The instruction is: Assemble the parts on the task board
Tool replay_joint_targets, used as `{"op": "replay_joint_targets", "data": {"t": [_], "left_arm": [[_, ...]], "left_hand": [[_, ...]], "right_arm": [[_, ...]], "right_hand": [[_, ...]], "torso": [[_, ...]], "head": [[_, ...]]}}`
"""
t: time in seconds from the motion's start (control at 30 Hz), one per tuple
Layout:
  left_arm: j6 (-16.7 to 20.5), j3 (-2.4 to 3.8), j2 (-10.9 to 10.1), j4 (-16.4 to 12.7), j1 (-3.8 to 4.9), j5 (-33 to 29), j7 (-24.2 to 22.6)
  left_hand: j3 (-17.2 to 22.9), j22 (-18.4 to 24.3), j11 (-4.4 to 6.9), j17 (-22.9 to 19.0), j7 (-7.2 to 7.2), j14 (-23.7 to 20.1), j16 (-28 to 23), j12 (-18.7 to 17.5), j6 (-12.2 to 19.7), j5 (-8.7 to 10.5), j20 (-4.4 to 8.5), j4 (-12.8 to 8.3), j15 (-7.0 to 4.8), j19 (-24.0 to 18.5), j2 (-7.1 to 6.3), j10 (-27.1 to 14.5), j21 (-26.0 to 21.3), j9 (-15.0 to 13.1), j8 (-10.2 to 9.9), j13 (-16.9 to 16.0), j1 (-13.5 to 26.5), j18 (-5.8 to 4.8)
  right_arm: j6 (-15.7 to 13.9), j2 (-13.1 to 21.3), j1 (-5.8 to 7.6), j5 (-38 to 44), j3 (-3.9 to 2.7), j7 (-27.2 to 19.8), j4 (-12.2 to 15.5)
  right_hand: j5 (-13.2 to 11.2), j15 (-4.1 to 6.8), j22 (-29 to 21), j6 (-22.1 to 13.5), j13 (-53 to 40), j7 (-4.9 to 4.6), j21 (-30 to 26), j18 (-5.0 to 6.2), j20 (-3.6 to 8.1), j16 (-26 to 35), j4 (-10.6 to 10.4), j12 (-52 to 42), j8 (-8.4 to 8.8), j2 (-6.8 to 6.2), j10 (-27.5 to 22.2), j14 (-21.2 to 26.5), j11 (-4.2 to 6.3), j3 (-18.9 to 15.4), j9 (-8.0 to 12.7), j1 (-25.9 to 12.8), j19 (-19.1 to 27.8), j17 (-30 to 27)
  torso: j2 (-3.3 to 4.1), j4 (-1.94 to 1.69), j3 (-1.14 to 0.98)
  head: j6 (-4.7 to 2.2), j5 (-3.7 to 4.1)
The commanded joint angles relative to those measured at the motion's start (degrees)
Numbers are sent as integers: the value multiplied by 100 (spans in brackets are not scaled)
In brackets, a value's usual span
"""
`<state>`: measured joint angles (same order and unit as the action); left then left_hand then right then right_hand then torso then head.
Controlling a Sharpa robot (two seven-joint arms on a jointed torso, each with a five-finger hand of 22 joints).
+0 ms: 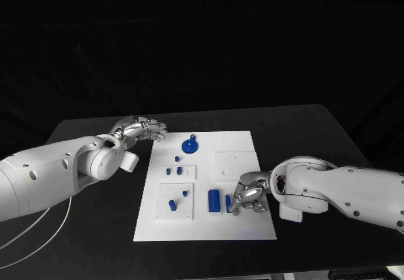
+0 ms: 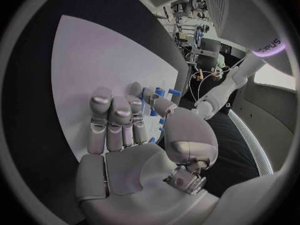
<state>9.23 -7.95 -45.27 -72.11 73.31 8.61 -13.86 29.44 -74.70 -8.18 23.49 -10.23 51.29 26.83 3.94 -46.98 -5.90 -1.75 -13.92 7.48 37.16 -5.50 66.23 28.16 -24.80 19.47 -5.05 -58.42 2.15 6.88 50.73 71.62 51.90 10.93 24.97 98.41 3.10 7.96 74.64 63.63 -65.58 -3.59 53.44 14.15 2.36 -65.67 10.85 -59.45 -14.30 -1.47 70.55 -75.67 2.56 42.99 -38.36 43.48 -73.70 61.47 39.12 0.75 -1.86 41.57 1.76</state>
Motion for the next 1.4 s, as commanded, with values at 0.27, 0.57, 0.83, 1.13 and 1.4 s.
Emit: {"op": "replay_joint_targets", "data": {"t": [0.27, 0.57, 0.83, 1.13, 1.4], "left_arm": [[-88, 4, 0, -9, 2, 29, -25], [-89, 4, 8, -3, 2, 29, -30], [-37, 4, 26, 16, 2, 21, -77], [34, 5, 22, 3, 5, 7, -118], [93, 16, -44, -57, 91, 7, -180]], "left_hand": [[7, -10, -6, 10, 6, 10, -26, 9, 43, 40, -19, -6, 22, 23, -9, -25, -39, 6, 38, 6, 3, 99], [6, -12, -6, 13, 6, 11, -28, 9, 43, 41, -20, -5, 22, 24, -7, -25, -41, 6, 38, 6, 5, 98], [6, -14, -6, 16, 6, 11, -30, 9, 43, 41, -19, -5, 22, 25, -6, -25, -43, 7, 39, 6, 5, 99], [7, -17, -4, 23, 8, 18, -31, 11, 40, 39, -18, -6, 20, 28, -1, -20, -45, 6, 42, 5, 2, 100], [9, -23, 0, 34, 10, 28, -31, 16, 34, 37, -15, -12, 17, 34, 0, -11, -47, 5, 47, 3, -5, 102]], "right_arm": [[-34, 25, -32, 97, 25, 147, -61], [-202, 69, -32, 16, 8, -48, -121], [-85, 102, -21, -111, -204, -397, -331], [11, 92, 177, -144, -473, -648, -603], [-61, 38, 434, -150, -565, -1253, -1003]], "right_hand": [[-31, 25, 11, -2, -8, -12, 19, 85, 29, -21, 62, -5, 17, -122, 19, -1, 6, -13, 0, -15, -21, -1], [-27, 22, 3, -25, -6, -21, 7, 85, 33, -8, 89, 8, 29, -281, 5, 4, -3, -31, 3, -32, -12, -12], [11, 9, -20, -100, -5, -46, -27, 85, 46, 28, 282, 33, 63, -643, -45, 8, -29, -589, 6, -227, 9, -39], [295, -45, -50, -365, -19, -129, -127, 85, 60, 94, 562, 49, 199, -616, -189, 90, -103, -1184, 48, -272, 141, -57], [331, -50, -55, -394, -22, -138, -141, 85, 72, 104, 564, 46, 214, -586, -213, 103, -111, -1258, 55, -216, 152, -56]], "torso": [[-1, 3, -3], [0, 3, -2], [-3, 5, 3], [-2, 0, 0], [-10, 0, 1]], "head": [[-13, 5], [-37, 8], [-98, 7], [-204, 9], [-356, 1]]}}
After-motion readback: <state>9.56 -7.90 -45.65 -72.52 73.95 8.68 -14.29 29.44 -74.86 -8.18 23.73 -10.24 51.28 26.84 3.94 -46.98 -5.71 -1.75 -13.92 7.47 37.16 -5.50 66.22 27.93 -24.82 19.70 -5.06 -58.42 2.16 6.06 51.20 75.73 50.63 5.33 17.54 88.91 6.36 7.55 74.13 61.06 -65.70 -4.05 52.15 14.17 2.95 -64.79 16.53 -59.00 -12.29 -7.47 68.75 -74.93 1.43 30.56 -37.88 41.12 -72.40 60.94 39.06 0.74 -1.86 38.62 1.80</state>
